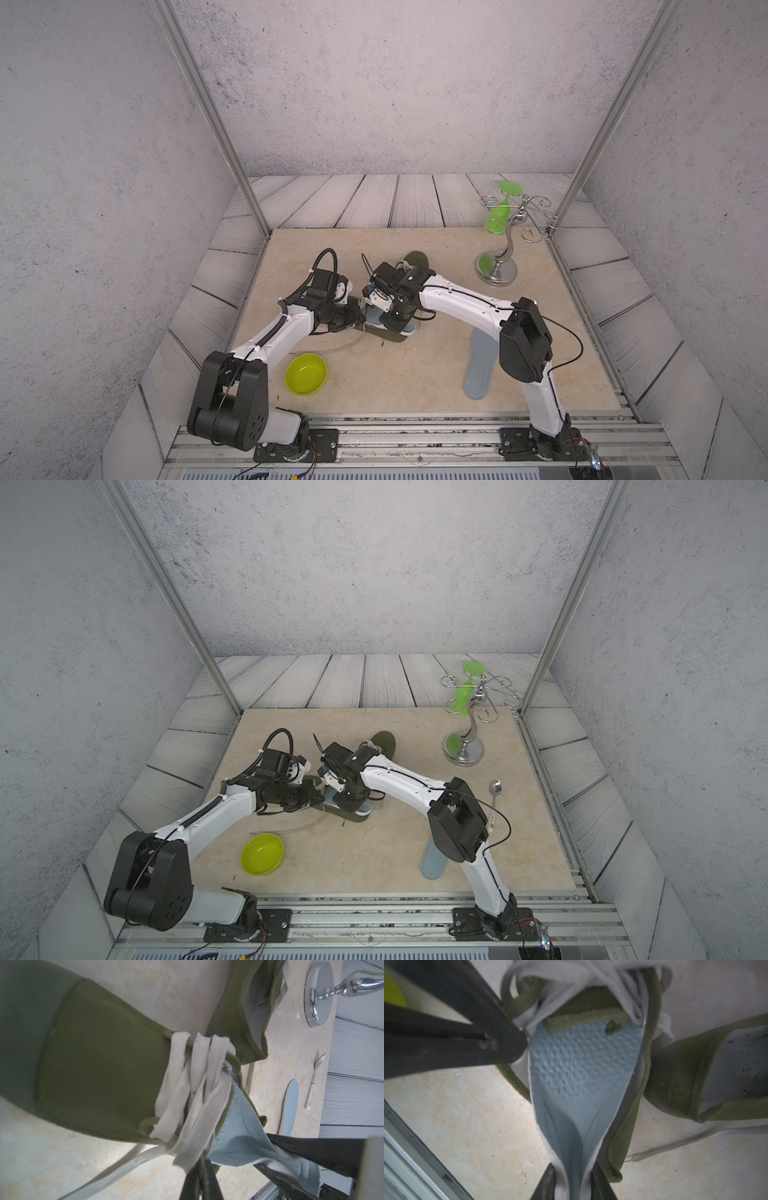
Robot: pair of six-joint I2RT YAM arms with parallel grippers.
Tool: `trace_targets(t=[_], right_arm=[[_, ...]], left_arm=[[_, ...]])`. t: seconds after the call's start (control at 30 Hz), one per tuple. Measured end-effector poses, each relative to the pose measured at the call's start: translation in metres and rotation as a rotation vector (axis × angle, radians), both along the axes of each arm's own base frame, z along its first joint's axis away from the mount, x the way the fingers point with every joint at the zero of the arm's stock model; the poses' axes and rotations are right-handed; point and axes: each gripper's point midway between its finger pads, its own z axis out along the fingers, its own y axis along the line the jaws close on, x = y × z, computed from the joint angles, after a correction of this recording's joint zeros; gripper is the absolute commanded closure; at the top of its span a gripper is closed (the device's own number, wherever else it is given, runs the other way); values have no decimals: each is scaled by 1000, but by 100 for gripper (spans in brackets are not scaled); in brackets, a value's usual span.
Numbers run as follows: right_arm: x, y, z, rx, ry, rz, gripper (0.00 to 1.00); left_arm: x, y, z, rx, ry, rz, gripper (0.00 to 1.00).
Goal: Insert the insole into the shoe
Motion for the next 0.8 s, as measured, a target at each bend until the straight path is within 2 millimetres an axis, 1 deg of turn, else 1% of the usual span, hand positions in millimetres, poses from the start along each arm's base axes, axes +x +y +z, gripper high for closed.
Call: trace_targets(t=[0.17,0.33,0.47,0.8], right_arm=[[4,-3,-2,-21,-34,41,72],[3,-3,-6,-24,-43,81,72],[0,1,-13,-1,-24,97,72],[7,13,-5,69,-24,67,72]], left_arm=[[-3,-2,3,-14,-3,-40,100],[-5,-2,3,-17,-6,-54,100],[-4,-1,4,-20,-7,-55,100],[-4,2,0,-23,-8,-49,100]])
